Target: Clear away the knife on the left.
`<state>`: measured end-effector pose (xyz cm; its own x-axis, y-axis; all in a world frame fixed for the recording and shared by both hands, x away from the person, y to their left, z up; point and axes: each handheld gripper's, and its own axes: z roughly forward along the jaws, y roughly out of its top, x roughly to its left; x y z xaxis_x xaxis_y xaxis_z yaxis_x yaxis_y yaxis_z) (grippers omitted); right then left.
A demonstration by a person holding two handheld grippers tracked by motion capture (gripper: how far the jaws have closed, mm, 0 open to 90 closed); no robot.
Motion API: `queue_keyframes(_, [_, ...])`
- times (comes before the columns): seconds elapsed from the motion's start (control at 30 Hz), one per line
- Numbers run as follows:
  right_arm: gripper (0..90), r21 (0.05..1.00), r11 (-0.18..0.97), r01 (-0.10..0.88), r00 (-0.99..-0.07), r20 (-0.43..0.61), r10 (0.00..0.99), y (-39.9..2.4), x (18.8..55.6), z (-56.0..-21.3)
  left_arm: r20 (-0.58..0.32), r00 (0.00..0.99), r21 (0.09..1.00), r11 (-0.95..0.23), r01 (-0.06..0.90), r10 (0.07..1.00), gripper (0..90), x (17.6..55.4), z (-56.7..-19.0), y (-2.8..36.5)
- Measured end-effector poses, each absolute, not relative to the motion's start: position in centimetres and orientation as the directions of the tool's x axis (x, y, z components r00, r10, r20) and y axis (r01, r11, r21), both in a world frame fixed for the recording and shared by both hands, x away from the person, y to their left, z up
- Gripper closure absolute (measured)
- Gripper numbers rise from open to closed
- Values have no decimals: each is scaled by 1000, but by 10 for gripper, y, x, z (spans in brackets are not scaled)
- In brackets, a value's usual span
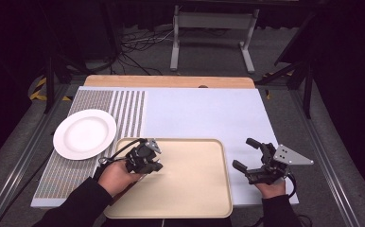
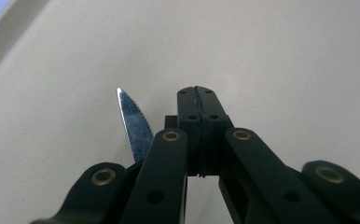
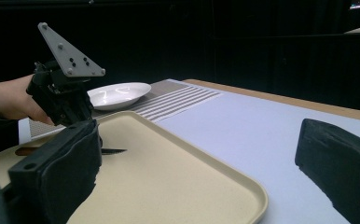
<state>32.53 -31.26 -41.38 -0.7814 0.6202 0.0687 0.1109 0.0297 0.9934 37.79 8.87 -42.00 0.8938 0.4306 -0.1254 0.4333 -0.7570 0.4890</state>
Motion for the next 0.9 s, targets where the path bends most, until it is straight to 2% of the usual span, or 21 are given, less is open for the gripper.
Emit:
queue_keyframes(0.27, [11,993,28,113,-781,71,620,-313,325,-414,-113,889,445,-777,445,444,900,381,-429,86])
queue_keyframes(0.63, [11,994,29,110,-784,68,617,-313,325,-414,-90,892,436,-787,436,443,900,382,-432,87])
queue_keyframes(0.9, [11,993,29,114,-784,72,617,-312,325,-414,-106,874,441,-766,468,474,900,388,-433,100])
